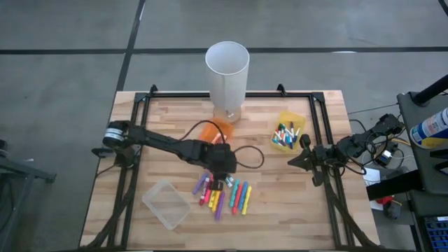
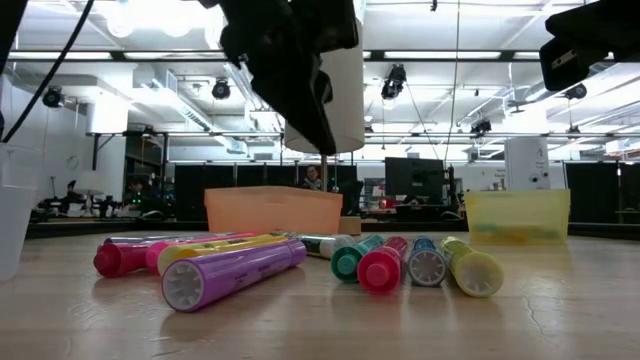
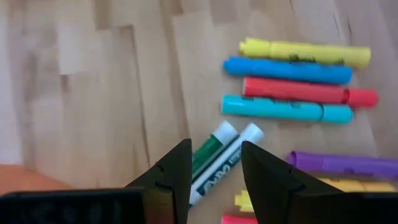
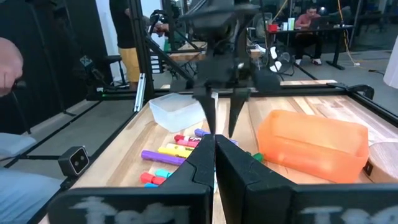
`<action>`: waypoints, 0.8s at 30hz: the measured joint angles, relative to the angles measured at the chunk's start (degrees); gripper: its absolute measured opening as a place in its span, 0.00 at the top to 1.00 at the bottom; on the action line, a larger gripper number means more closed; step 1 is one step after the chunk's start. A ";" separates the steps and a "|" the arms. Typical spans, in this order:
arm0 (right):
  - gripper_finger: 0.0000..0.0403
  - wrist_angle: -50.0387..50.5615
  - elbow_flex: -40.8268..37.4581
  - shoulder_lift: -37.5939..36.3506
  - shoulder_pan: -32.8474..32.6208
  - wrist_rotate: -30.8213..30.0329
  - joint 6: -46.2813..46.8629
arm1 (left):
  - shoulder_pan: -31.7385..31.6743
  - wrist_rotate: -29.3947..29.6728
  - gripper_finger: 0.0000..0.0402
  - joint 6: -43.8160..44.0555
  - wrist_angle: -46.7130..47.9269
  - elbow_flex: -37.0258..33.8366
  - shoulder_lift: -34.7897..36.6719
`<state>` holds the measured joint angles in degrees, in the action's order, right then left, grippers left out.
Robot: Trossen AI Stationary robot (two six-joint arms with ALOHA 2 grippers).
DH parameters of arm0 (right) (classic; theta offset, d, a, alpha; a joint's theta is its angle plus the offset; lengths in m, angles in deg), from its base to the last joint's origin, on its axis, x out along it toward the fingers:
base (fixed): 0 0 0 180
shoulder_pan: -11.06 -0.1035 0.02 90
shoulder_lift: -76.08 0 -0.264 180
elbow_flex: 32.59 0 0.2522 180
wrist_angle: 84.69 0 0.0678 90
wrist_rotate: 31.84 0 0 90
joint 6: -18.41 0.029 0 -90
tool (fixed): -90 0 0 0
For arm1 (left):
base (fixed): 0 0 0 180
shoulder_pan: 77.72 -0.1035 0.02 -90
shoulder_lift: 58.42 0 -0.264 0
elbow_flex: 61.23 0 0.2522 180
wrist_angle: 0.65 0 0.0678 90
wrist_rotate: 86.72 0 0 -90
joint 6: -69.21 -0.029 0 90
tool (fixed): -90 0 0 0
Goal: Pick & Place Markers
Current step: Put the large dark green marker pen into the orange bin
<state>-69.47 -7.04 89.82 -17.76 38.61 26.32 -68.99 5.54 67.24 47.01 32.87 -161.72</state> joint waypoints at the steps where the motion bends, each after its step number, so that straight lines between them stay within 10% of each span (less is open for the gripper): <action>1: 0.98 0.02 0.00 0.00 0.00 0.00 0.00 | 0.35 0.00 0.67 -0.54 0.32 0.05 -0.53; 24: 0.98 0.02 0.00 0.24 -0.04 0.02 0.00 | 4.20 3.78 0.67 -7.11 2.51 0.57 -12.07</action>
<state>-69.45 -7.04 90.06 -17.80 38.62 26.32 -64.79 9.33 60.13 49.52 33.44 -173.79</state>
